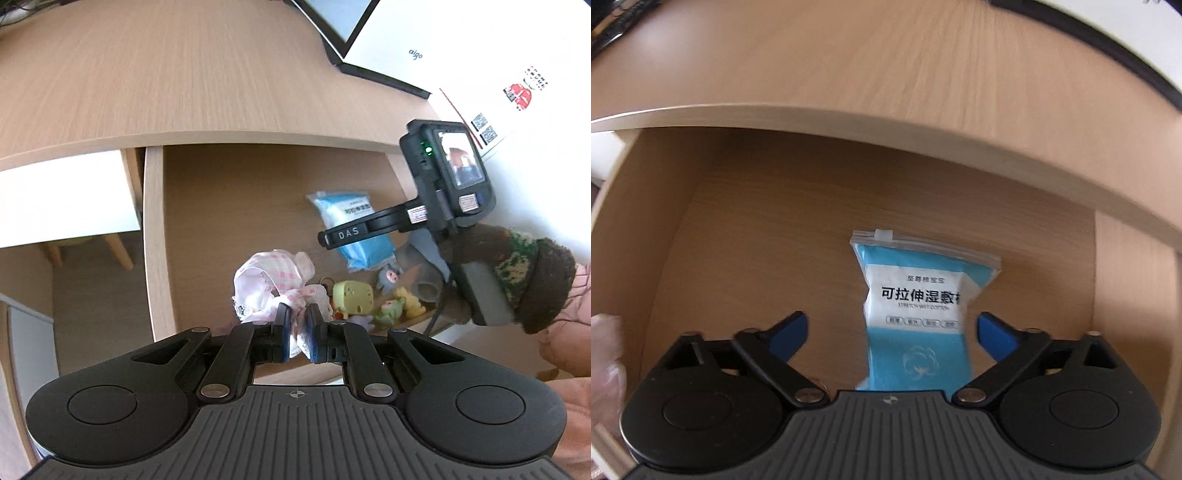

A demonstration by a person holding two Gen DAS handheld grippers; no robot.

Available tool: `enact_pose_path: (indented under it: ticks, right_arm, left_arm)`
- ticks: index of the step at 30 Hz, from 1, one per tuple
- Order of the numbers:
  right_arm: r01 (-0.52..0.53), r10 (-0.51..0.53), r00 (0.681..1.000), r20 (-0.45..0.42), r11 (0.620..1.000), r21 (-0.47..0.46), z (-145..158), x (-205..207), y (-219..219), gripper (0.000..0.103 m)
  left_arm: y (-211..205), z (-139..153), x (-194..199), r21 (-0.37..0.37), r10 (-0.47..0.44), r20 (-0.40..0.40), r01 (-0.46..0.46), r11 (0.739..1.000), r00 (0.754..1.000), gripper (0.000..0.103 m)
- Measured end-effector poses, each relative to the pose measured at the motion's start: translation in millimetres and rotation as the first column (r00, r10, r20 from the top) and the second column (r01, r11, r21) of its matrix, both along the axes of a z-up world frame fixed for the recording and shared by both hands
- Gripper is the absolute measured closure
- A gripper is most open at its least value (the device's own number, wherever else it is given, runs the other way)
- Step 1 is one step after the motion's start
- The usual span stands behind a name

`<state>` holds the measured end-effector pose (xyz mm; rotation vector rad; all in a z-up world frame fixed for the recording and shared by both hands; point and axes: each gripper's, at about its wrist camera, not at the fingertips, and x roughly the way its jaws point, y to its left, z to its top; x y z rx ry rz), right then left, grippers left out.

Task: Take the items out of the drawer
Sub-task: 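Close the left tool on the pink cloth while the right tool grasps the blue wet-wipe pack, then lift the pink cloth with the left tool while the right tool carries the blue pack onto the desk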

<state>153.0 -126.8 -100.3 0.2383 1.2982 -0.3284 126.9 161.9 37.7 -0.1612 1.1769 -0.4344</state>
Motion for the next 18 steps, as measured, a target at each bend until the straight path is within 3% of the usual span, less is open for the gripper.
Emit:
enact_pose_path:
  ticks: [1, 2, 4, 12, 18]
  right_arm:
    - [0.013, -0.013, 1.000, -0.005, 1.000, -0.009, -1, 0, 0, 0.030]
    - [0.015, -0.015, 1.000, -0.005, 1.000, -0.023, 1, -2, 2, 0.043]
    - [0.015, -0.015, 1.000, 0.000, 1.000, -0.016, 8, -7, 5, 0.051]
    - [0.089, -0.091, 0.994, 0.063, 0.996, 0.025, 49, -55, 22, 0.053]
    - [0.140, -0.141, 0.978, 0.153, 0.990, 0.020, 83, -93, 27, 0.053]
  left_arm:
    - [2, 0, 2, -0.006, -0.001, -0.003, 0.001, 1.000, 1.000, 0.092]
    - [2, -2, 5, -0.012, -0.001, -0.008, 0.001, 1.000, 1.000, 0.092]
    - [1, -8, 15, -0.027, 0.010, -0.028, -0.011, 1.000, 1.000, 0.092]
    - [-14, -44, 40, -0.071, -0.026, -0.118, 0.017, 0.997, 0.993, 0.092]
    - [-26, -61, 53, -0.074, -0.044, -0.128, 0.035, 0.997, 0.991, 0.092]
